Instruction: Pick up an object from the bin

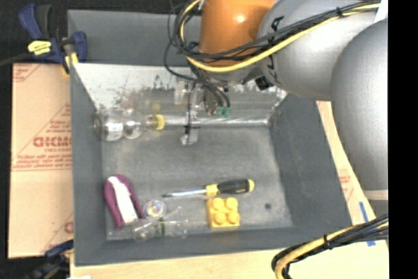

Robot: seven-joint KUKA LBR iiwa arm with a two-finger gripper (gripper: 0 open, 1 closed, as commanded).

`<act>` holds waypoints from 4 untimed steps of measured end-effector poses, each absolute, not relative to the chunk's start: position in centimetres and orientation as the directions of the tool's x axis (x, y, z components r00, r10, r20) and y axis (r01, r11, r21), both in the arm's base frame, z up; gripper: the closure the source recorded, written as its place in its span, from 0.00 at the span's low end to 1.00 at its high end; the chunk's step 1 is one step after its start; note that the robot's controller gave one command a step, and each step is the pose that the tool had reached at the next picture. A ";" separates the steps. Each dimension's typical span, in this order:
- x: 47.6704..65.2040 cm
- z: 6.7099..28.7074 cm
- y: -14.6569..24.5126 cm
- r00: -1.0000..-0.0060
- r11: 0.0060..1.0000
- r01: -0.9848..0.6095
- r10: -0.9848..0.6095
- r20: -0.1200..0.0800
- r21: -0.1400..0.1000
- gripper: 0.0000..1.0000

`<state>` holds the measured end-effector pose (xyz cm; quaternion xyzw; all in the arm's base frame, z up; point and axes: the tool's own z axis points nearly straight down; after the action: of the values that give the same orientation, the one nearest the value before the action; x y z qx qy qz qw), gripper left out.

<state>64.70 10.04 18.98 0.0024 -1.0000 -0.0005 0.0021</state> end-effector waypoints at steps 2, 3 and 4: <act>65.3 11.6 11.9 -1.000 1.000 0.019 0.019 -0.009 0.004 0.00; 65.6 7.0 13.9 -0.998 0.998 0.056 0.056 -0.016 0.003 0.00; 65.4 10.0 13.4 -1.000 1.000 -0.011 -0.011 -0.015 0.002 0.00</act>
Offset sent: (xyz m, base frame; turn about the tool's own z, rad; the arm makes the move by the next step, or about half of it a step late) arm 0.0055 0.0290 -0.1198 0.0370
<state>65.37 13.43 10.02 0.0057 -1.0000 -0.0009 -0.0077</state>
